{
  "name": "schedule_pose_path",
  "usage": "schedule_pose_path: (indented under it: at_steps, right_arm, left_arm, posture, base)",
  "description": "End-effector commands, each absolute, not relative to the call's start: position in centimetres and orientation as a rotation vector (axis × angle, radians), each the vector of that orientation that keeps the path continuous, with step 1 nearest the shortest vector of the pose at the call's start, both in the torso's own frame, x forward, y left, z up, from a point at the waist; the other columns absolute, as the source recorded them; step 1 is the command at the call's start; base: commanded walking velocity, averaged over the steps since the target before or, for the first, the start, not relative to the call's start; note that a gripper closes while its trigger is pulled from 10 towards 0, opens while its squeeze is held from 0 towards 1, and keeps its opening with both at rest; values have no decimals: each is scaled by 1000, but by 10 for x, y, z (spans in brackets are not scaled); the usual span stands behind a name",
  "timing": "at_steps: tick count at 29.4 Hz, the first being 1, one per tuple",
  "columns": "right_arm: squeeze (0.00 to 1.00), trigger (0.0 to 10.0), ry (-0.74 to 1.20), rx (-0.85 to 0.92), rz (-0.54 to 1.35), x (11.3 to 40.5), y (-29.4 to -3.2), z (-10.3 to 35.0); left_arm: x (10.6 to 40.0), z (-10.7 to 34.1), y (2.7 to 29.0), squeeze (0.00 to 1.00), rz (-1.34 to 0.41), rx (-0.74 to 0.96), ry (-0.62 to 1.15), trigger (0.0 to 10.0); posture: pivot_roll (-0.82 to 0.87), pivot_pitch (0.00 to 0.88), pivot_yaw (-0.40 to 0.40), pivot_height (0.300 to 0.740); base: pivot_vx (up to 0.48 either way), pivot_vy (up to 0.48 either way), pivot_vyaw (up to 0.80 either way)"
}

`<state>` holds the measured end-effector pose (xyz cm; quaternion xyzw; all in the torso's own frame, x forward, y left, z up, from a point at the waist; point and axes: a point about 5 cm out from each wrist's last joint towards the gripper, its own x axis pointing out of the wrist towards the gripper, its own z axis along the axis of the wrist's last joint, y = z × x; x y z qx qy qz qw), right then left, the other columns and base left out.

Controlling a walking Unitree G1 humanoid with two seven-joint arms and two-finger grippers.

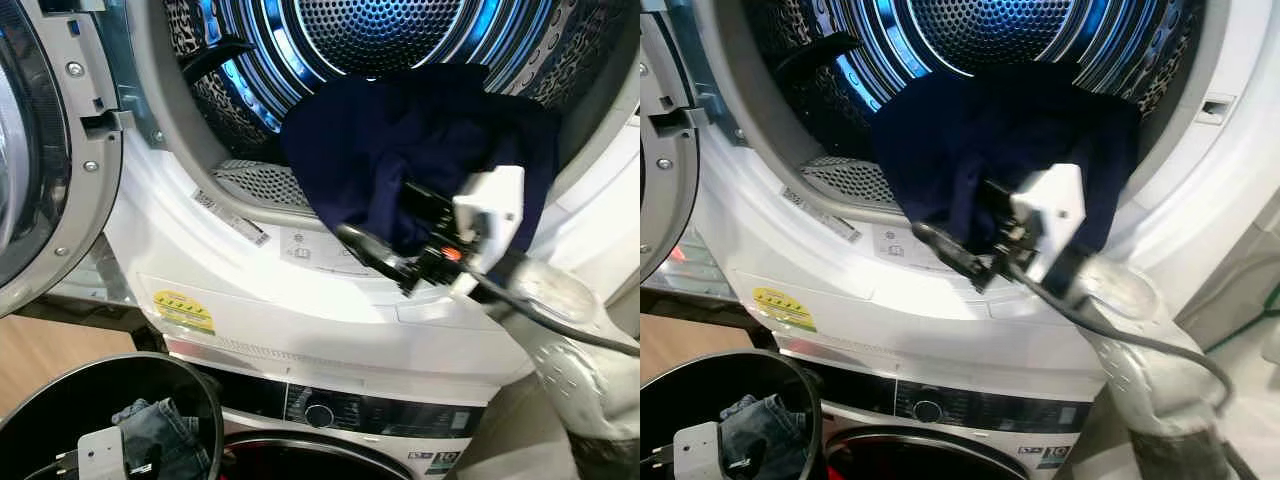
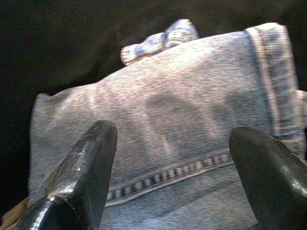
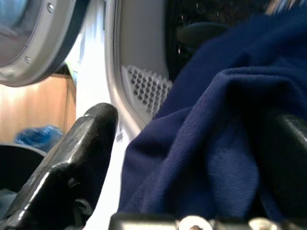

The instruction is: Clothes washing

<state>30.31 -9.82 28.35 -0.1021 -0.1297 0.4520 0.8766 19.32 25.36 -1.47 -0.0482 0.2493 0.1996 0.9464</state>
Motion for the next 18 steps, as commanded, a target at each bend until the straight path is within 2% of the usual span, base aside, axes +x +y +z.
schedule_pose_path:
  at_steps: [1, 4, 11, 13, 18]
  right_arm:
    - [0, 10000, -276, -276, 924, 309, -89, 287]
    - [0, 10000, -307, -307, 878, 323, -74, 303]
    - [0, 10000, -272, -365, 739, 359, -60, 317]
    - [0, 10000, -240, -442, 670, 376, -55, 317]
    - [0, 10000, -207, -504, 579, 400, -46, 325]
  left_arm:
    - [190, -19, 254, 0, 414, -99, 525, 10000]
    - [190, -19, 253, 0, 415, -99, 526, 10000]
    - [190, -19, 253, 0, 418, -98, 530, 10000]
    - [190, -19, 254, 0, 421, -95, 528, 10000]
    - [188, -19, 257, 0, 438, -96, 529, 10000]
  posture:
    - [53, 0, -39, 740]
    - [48, 0, -40, 740]
    - [55, 0, -41, 740]
    - [57, 0, -42, 740]
    - [71, 0, -49, 740]
  base:
    - [0, 0, 0]
    - [0, 0, 0]
    - [0, 0, 0]
    - [0, 0, 0]
    - [0, 0, 0]
